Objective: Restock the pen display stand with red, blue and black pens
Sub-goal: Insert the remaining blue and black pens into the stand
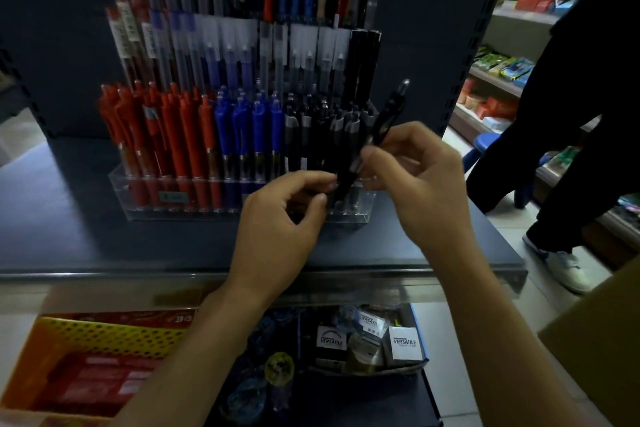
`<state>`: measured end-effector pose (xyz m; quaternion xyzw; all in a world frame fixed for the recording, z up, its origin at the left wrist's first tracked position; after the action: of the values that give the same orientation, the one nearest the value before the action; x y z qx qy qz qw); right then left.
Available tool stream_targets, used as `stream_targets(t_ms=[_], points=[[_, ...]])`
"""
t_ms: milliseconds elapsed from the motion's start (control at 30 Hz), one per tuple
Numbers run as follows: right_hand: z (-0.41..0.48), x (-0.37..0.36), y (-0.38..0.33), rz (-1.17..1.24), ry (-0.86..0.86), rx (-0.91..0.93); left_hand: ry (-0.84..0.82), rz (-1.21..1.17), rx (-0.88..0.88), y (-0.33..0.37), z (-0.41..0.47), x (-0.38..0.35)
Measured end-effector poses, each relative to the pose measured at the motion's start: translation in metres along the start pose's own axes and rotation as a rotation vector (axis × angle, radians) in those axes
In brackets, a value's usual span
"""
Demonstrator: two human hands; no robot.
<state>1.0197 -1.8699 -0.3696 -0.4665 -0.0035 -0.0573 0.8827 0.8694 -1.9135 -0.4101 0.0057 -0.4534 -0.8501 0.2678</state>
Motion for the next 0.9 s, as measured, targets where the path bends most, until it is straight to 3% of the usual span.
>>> stream_targets(t_ms=[267, 533, 700, 900], points=[[0.019, 0.017, 0.002, -0.08, 0.246, 0.085, -0.002, 0.25, -0.099, -0.001, -0.001, 0.003], [0.022, 0.01, 0.009, -0.175, 0.214, 0.128, 0.018, 0.427, -0.258, -0.003, -0.004, 0.004], [0.014, 0.001, 0.024, -0.394, 0.069, 0.152, 0.021, 0.485, -0.231, -0.006, -0.003, 0.005], [0.004, -0.002, 0.036, -0.506, 0.092, 0.139, -0.004, 0.53, -0.233, -0.007, -0.003, 0.003]])
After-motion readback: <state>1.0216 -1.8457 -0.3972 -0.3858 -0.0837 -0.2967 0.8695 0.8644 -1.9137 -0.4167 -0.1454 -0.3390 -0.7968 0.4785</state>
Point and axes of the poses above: each hand's wrist, its own z-axis towards the middle knuckle, its own x-axis out of the back of the hand, y = z × x, the point moved 1 cm from there along z, towards the middle knuckle, and after that the axes turned 6 degrees about y, right-handed, at the moved point
